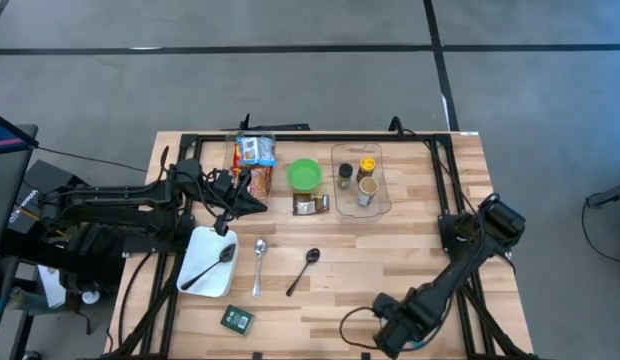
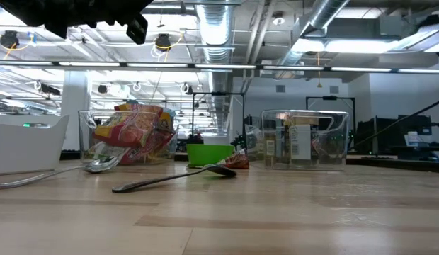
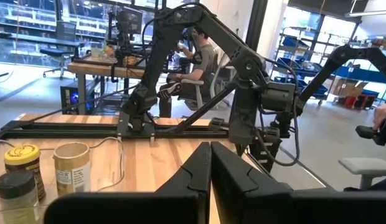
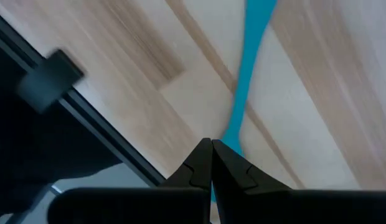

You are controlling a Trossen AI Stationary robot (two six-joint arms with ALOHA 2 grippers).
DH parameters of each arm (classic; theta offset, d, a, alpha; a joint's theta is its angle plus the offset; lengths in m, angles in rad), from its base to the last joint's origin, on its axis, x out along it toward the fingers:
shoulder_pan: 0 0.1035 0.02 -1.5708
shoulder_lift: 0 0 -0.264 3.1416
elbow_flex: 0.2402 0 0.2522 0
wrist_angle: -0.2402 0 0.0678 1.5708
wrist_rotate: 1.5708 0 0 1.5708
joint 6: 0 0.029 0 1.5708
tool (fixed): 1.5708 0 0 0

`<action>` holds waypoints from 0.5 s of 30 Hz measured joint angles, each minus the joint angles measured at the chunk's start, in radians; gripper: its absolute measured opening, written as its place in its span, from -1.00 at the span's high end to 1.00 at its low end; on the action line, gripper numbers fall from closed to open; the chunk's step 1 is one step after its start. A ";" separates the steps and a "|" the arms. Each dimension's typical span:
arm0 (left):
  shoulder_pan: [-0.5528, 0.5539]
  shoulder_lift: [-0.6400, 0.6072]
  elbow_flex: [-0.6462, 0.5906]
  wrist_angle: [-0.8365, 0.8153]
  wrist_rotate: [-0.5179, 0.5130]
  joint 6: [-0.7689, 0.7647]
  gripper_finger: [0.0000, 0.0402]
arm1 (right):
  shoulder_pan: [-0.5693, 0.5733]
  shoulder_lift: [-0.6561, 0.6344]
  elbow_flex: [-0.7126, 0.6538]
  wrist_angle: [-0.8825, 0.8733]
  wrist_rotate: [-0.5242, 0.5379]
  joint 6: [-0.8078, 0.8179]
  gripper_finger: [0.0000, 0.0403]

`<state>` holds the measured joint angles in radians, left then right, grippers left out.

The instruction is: Pick & Place Food Item

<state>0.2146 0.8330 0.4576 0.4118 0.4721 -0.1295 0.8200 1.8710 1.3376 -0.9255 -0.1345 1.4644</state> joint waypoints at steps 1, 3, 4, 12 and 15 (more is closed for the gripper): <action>0.000 0.000 0.000 0.000 0.000 0.000 0.98 | 0.008 0.000 0.000 -0.007 0.000 0.011 1.00; 0.000 0.000 0.000 0.000 0.000 0.002 0.98 | 0.021 0.000 0.000 -0.020 0.001 0.024 1.00; 0.000 0.000 0.000 0.000 0.000 0.002 0.98 | 0.024 0.000 0.000 -0.027 0.004 0.033 1.00; 0.000 0.000 0.000 0.000 0.000 0.002 0.98 | 0.015 0.000 0.000 -0.043 0.031 0.006 1.00; 0.000 0.000 0.000 0.000 0.000 0.002 0.98 | -0.001 0.000 0.000 -0.064 0.030 -0.006 1.00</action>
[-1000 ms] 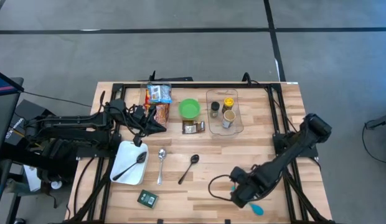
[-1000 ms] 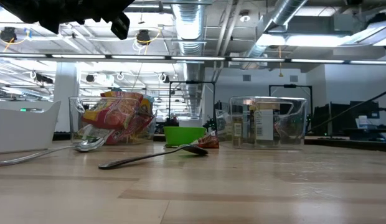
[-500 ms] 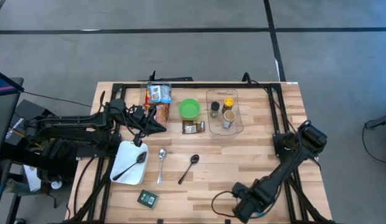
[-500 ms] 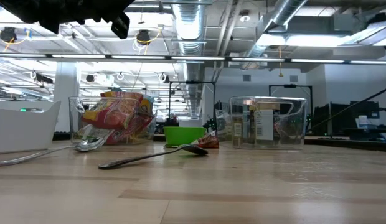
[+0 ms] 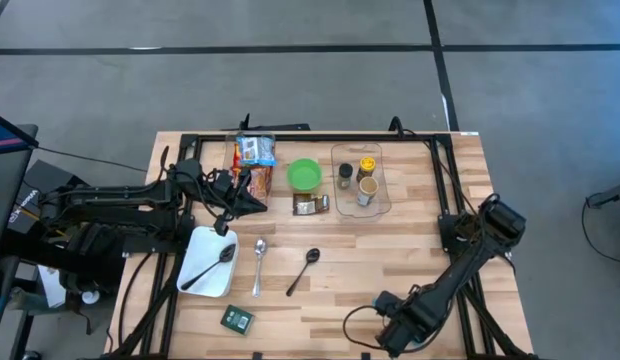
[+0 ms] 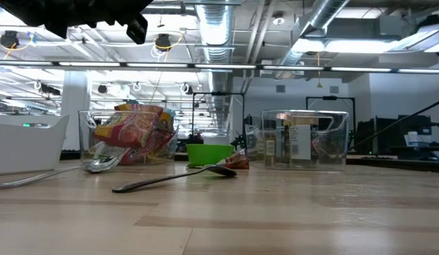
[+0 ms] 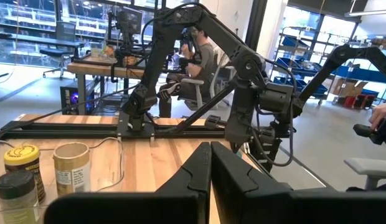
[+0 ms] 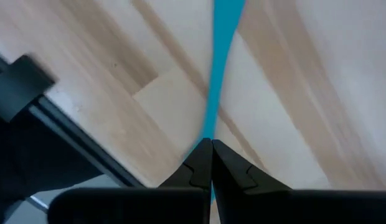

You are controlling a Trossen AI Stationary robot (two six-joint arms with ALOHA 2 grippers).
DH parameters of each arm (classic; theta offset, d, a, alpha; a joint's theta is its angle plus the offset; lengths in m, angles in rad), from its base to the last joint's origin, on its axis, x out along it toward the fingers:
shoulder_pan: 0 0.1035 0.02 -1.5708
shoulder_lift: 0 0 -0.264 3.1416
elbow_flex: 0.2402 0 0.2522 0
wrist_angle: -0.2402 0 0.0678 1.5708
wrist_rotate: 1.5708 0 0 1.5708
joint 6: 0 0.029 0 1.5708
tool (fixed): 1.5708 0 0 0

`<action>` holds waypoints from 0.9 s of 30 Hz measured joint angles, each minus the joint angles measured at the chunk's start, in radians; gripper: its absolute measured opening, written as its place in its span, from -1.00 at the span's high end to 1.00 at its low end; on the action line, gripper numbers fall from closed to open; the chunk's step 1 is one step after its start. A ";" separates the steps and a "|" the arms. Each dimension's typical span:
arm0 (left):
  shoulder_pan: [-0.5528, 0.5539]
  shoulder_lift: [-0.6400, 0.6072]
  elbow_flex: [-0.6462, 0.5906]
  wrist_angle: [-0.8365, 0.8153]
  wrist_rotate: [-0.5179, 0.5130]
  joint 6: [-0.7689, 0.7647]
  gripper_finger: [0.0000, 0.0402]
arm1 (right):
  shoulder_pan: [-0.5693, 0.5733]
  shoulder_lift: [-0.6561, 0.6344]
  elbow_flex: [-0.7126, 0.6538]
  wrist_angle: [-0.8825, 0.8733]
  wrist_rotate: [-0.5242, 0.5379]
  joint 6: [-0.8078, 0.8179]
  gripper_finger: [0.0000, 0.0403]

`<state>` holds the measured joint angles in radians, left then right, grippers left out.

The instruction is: Pick & Place Food Item

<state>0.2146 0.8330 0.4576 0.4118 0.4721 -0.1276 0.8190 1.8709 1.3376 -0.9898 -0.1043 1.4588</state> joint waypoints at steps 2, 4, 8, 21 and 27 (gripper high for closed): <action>0.000 0.000 0.000 0.000 0.000 0.000 0.98 | -0.012 0.000 0.000 -0.012 0.000 -0.019 1.00; 0.000 0.000 0.000 0.000 0.000 0.000 0.98 | -0.026 0.000 0.000 -0.012 0.000 -0.045 1.00; 0.000 0.000 0.000 0.000 0.000 0.000 0.98 | -0.054 0.000 0.000 -0.013 0.000 -0.092 1.00; 0.000 0.000 0.000 -0.007 0.000 0.000 0.98 | -0.120 0.000 0.000 -0.015 -0.015 -0.184 1.00; -0.001 0.000 0.000 -0.012 0.000 0.000 0.98 | -0.062 -0.001 0.000 0.012 0.001 -0.152 1.00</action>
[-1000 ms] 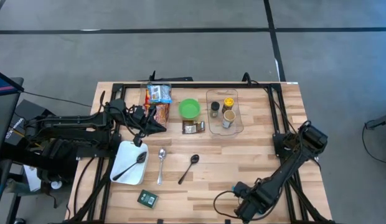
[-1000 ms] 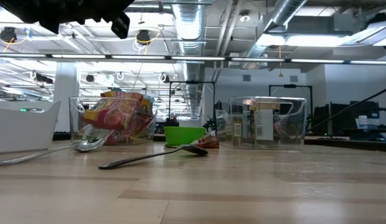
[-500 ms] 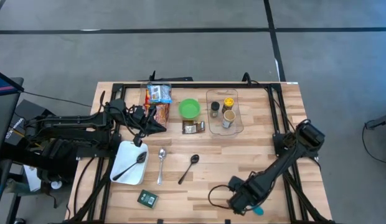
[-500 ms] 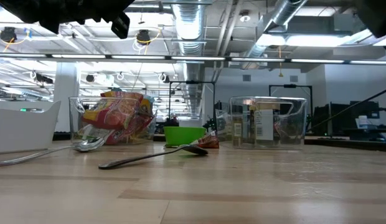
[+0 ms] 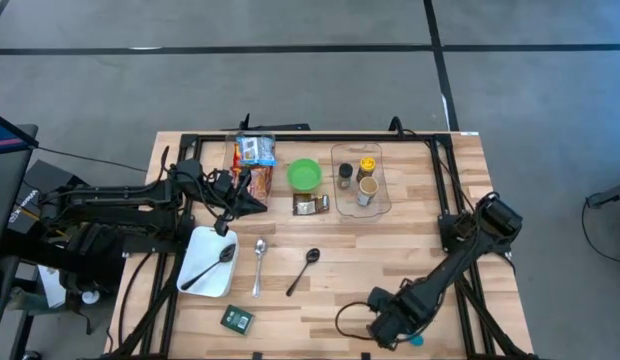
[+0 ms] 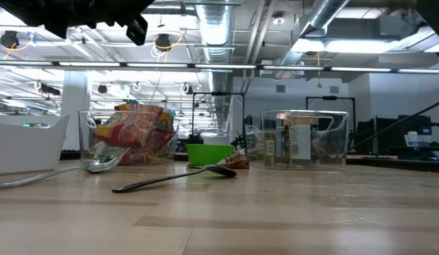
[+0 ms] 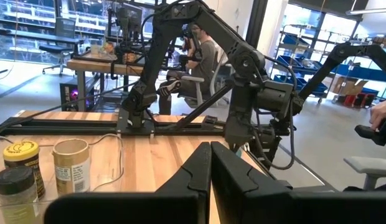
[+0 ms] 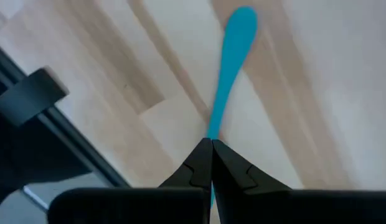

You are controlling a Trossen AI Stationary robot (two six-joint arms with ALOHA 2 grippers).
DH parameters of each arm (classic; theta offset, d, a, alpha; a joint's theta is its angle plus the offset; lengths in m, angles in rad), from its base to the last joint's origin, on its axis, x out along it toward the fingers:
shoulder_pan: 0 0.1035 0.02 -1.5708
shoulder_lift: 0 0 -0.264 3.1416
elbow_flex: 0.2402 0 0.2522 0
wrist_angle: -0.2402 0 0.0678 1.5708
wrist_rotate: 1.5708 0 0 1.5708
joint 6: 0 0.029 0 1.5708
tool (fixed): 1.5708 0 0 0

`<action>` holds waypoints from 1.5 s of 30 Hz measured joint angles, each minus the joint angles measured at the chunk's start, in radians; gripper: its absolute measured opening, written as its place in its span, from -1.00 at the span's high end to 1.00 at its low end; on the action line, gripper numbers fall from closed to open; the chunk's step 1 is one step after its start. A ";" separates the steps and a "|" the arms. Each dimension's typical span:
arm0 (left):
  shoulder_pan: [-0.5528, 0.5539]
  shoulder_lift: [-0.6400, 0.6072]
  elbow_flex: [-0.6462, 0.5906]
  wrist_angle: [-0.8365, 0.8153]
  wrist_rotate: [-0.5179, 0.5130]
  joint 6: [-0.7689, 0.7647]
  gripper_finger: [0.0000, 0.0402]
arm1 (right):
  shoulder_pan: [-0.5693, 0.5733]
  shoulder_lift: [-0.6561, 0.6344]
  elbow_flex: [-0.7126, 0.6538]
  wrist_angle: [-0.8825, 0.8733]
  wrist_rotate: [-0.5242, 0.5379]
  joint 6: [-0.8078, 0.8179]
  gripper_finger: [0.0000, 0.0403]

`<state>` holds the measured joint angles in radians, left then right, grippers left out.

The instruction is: Pick & Place Food Item

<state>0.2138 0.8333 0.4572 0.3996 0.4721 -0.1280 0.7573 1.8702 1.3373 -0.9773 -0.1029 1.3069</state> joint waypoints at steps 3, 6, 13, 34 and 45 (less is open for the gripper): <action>0.000 0.000 0.000 0.000 0.000 0.000 0.98 | 0.007 -0.002 -0.015 0.011 0.026 0.005 1.00; 0.000 0.000 0.000 0.001 0.000 0.000 0.98 | 0.007 -0.026 -0.081 0.070 0.027 0.021 1.00; 0.000 0.000 0.000 0.001 0.000 0.000 0.98 | 0.025 -0.211 -0.254 0.182 0.106 0.171 1.00; 0.000 0.000 -0.001 0.001 0.000 -0.003 0.98 | 0.074 -0.113 -0.289 0.369 -0.050 0.300 1.00; 0.000 0.000 -0.001 0.000 0.000 -0.003 0.98 | 0.059 -0.118 -0.288 0.307 -0.053 0.339 1.00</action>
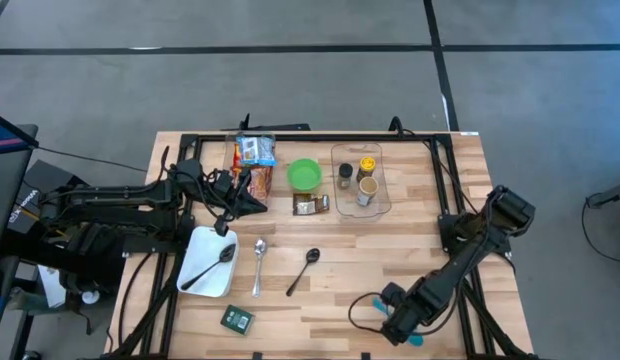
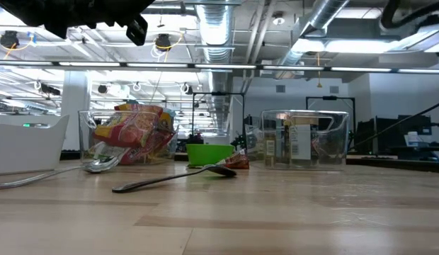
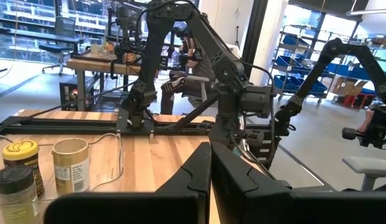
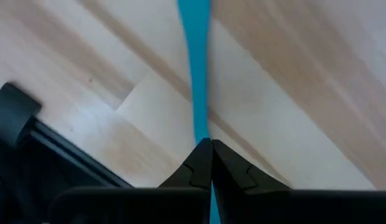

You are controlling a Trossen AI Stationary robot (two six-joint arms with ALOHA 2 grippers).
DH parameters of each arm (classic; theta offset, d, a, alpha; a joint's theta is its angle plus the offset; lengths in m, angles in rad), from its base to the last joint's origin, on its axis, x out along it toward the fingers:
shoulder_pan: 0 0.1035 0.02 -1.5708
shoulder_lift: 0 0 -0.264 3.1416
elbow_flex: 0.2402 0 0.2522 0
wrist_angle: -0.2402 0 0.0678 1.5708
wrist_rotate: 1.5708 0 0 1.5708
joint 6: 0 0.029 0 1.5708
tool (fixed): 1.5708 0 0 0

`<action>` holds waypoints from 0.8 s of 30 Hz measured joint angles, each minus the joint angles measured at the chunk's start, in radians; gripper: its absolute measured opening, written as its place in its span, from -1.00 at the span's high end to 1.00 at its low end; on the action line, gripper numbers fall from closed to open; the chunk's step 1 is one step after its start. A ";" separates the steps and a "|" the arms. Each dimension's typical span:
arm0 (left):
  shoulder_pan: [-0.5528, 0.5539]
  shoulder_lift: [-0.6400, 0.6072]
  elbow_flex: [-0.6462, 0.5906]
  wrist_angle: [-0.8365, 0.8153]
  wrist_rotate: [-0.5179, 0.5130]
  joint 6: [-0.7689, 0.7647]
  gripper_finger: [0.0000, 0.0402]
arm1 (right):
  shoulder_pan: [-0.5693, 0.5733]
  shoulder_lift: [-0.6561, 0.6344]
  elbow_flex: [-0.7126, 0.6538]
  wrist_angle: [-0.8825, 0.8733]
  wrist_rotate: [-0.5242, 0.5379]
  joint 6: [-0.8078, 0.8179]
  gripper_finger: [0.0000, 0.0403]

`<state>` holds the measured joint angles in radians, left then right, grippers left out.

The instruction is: Pick & Place Food Item

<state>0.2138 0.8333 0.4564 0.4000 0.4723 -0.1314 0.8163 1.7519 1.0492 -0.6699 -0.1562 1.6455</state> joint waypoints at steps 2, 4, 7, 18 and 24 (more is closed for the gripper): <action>0.000 0.000 0.000 0.000 0.000 0.000 0.98 | -0.003 0.000 0.000 -0.018 0.000 0.004 0.97; 0.000 0.000 0.000 0.000 0.000 0.000 0.98 | -0.007 0.000 0.000 -0.024 0.000 0.004 0.90; 0.000 0.000 0.000 0.000 0.000 0.000 0.98 | -0.008 0.000 0.000 -0.029 0.000 -0.004 0.71; 0.000 0.000 0.000 -0.002 0.000 0.000 0.98 | 0.002 0.003 0.000 -0.003 0.005 -0.051 0.15; 0.000 0.000 0.000 -0.003 0.000 0.000 0.98 | 0.001 0.003 0.000 0.005 0.027 -0.029 0.19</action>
<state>0.2138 0.8333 0.4564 0.3969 0.4722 -0.1318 0.8177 1.7550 1.0492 -0.6647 -0.1291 1.6162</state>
